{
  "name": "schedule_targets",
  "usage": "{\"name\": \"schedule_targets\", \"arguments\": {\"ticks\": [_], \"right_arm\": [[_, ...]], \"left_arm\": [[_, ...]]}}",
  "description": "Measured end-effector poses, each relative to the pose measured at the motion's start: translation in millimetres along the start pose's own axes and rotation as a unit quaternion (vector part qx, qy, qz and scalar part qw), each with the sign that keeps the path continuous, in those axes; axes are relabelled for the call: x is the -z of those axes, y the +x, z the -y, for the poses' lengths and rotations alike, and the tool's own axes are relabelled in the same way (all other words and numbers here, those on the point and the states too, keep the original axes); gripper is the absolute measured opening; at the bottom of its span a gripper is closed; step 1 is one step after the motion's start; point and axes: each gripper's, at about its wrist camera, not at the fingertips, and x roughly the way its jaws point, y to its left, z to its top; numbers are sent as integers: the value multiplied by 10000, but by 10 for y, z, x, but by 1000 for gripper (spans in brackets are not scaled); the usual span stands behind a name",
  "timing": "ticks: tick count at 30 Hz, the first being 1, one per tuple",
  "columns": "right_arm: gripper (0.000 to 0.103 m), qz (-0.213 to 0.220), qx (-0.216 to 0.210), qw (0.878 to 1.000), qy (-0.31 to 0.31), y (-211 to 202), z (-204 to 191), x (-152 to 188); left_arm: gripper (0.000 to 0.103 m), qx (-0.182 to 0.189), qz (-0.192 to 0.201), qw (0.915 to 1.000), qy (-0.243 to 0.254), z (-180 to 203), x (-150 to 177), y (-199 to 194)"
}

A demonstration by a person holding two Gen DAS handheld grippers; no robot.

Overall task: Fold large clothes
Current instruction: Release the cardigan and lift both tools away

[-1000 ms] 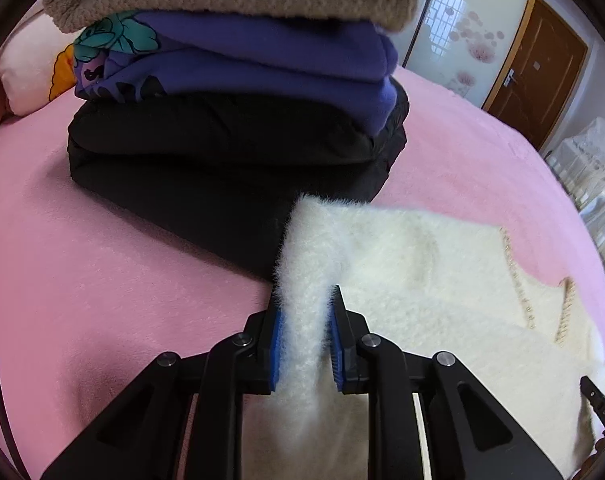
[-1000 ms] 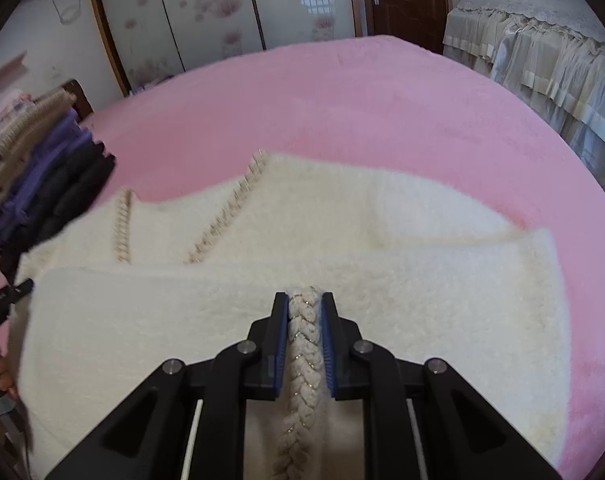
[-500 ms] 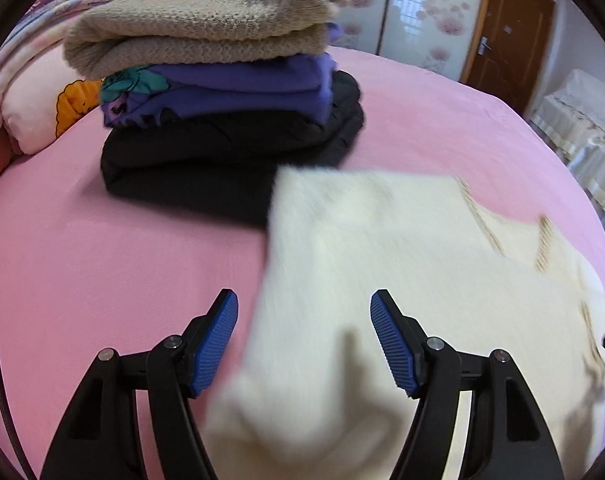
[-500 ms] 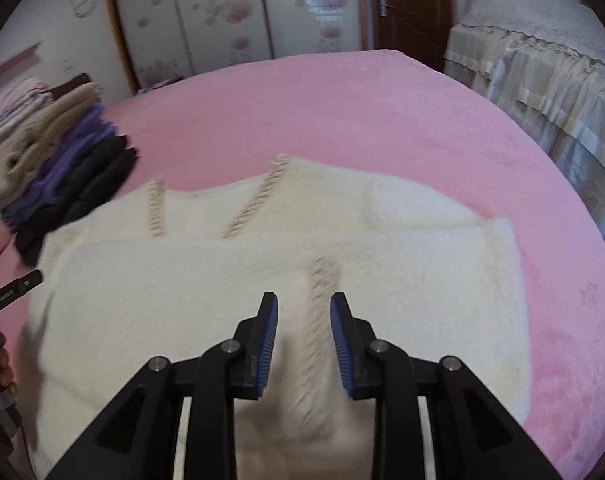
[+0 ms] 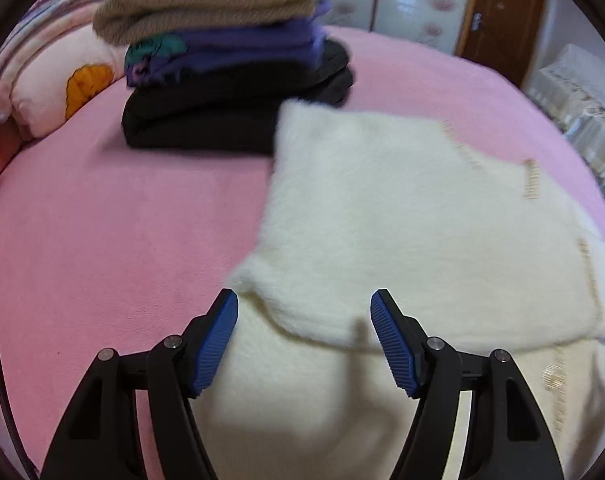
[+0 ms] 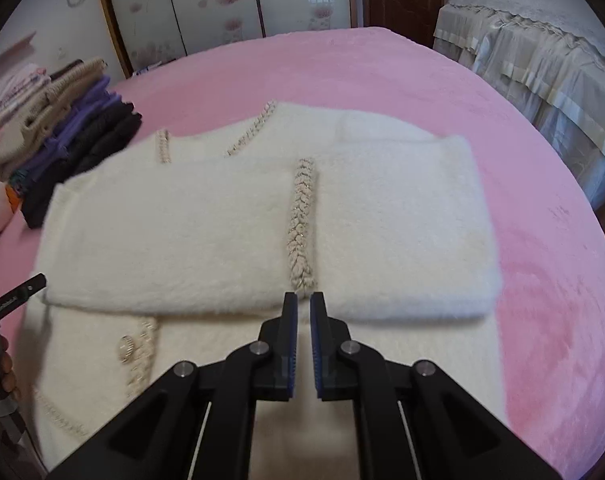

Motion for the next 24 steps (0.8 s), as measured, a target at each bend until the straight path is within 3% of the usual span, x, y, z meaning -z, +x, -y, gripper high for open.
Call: {"name": "schedule_targets", "arguments": {"ticks": [2, 6, 8, 11, 14, 19, 24], "right_arm": [[5, 108, -45, 9999, 43, -206, -16, 58], [5, 282, -261, 9990, 221, -618, -42, 124], [8, 451, -285, 9982, 260, -859, -65, 136], [7, 594, -338, 9972, 318, -1192, -83, 129], [8, 788, -369, 9954, 399, -1551, -74, 122], [31, 1210, -495, 9900, 535, -2091, -28, 220], [33, 1405, -596, 9873, 439, -2405, -24, 430]], "left_arm": [[77, 70, 129, 9997, 174, 69, 18, -197], [78, 256, 288, 9981, 474, 223, 18, -645], [84, 413, 394, 9970, 527, 260, 33, -891], [92, 608, 723, 9939, 576, 306, 46, -1349], [95, 739, 981, 9904, 627, 372, 77, -1779], [102, 843, 1288, 9860, 638, 437, 211, -2326], [102, 847, 1374, 9841, 748, 502, 500, -2683]]}}
